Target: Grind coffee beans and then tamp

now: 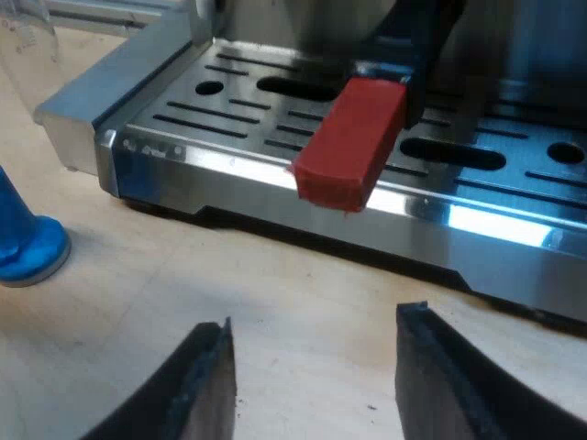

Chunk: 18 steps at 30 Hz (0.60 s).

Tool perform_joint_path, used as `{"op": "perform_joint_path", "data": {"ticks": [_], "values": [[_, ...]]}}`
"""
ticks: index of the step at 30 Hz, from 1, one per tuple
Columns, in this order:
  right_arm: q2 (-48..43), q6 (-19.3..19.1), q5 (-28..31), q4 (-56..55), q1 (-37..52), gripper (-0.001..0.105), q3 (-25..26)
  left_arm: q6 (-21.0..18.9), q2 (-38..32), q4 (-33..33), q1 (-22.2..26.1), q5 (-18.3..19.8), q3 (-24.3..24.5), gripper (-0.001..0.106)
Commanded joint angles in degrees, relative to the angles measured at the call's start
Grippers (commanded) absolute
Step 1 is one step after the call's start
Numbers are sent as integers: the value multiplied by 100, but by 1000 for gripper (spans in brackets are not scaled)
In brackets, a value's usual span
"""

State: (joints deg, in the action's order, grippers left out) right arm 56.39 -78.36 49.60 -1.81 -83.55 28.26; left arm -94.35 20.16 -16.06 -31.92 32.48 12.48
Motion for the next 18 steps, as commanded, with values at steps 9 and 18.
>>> {"op": "perform_joint_path", "data": {"ticks": [9, 18], "values": [[972, 13, 890, 1046, -13, 42, 4, -75, 4, 186, -26, 66, -167, 77], [1441, 13, 1030, 1848, 3, 18, 4, -75, 4, 219, -26, 66, -167, 77]]}}
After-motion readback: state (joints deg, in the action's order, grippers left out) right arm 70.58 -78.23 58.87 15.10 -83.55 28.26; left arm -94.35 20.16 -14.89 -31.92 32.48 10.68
